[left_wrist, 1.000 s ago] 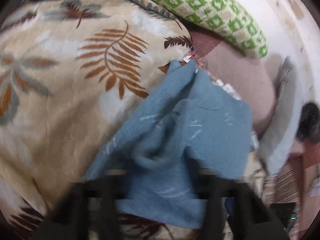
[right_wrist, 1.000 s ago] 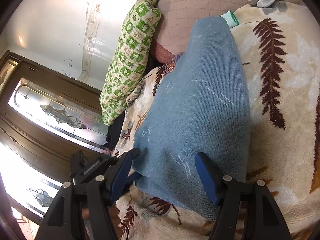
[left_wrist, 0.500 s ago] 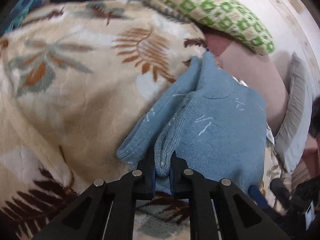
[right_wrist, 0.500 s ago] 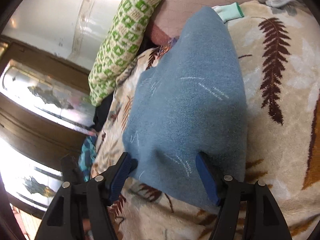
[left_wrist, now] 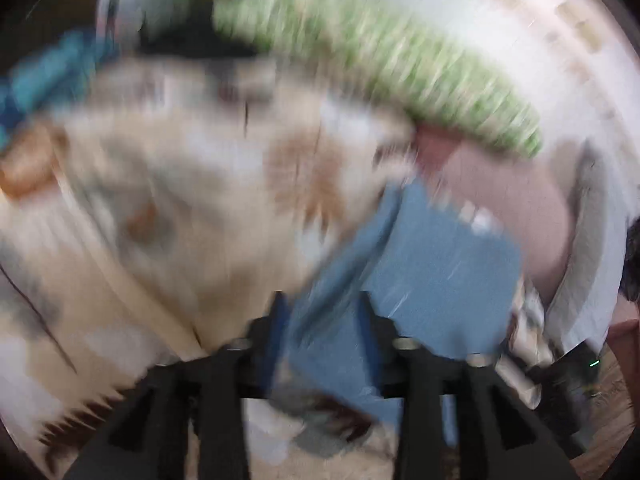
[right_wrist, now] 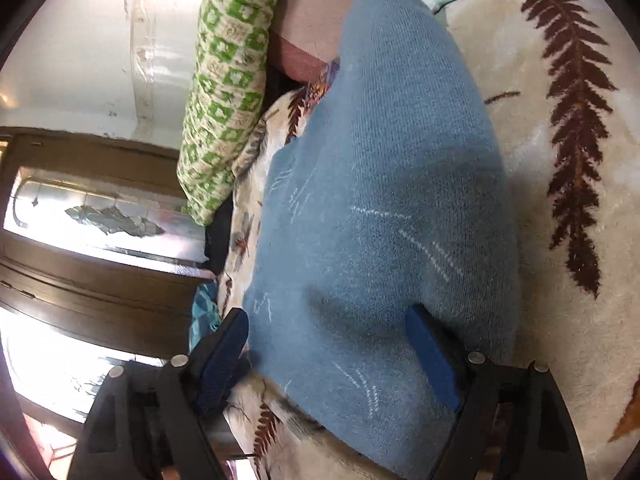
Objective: Fold small clothes
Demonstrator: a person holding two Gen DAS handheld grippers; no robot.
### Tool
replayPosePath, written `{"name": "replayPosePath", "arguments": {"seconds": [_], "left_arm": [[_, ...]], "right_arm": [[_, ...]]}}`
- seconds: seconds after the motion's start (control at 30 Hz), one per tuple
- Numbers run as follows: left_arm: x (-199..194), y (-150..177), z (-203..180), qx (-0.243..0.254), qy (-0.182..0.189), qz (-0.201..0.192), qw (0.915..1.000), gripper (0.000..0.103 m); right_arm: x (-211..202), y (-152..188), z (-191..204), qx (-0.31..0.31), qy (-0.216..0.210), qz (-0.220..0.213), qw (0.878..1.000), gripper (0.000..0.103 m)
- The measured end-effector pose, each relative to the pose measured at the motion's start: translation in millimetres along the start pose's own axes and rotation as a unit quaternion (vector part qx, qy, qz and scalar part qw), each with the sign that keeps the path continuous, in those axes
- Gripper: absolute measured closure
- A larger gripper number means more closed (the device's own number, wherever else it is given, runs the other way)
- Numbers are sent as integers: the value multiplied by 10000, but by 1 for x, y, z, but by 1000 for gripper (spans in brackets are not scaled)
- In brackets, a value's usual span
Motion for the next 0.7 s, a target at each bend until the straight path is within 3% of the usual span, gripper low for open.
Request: {"name": "replayPosePath", "arguments": {"seconds": [0.03, 0.07, 0.13, 0.17, 0.23, 0.27, 0.33, 0.4, 0.53, 0.57, 0.63, 0.7], "left_arm": [[-9, -7, -9, 141, 129, -197, 9996, 41], [-12, -13, -25, 361, 445, -314, 9979, 37], [4, -9, -50, 735, 824, -164, 9938, 37], [29, -1, -65, 1010, 881, 147, 9909, 37], [75, 16, -71, 1173, 497, 780, 9888, 38], [100, 29, -66, 1200, 289, 1197, 9851, 48], [101, 39, -70, 1605, 180, 790, 9837, 47], [100, 44, -80, 1944, -39, 777, 9778, 46], [100, 42, -79, 1954, -43, 780, 9776, 45], [102, 39, -79, 1969, -11, 796, 9772, 45], [103, 39, -78, 1935, 90, 826, 9776, 45], [98, 40, -79, 1865, 152, 868, 9785, 45]], "right_arm": [[1, 1, 0, -34, 13, 0, 10000, 19], [0, 2, 0, -51, 13, -29, 10000, 19], [0, 3, -1, -36, -32, -95, 9999, 18], [-1, 3, -2, 0, -82, -117, 9999, 18], [-5, 2, -5, 163, -264, -123, 9994, 18], [-8, 1, -6, 215, -328, -98, 9992, 18], [-19, -4, -2, 295, -423, -42, 9987, 19], [-39, -14, 13, 131, -683, -248, 9973, 18], [-50, -56, 36, 106, -1141, -492, 9922, 17], [-38, -67, 34, 123, -1036, -368, 9939, 17], [6, -91, 8, 297, -260, -122, 9991, 17], [23, -98, -2, 425, -408, -82, 9982, 18]]}}
Point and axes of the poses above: each gripper's, at about its wrist camera, not at the fingertips, and x roughly the way its jaws point, z to its left, y to its underside, the point moved 3 cm from there along x, roughly the way its jaws point, and after that the axes turned 13 degrees about x, right-handed, at the moved point
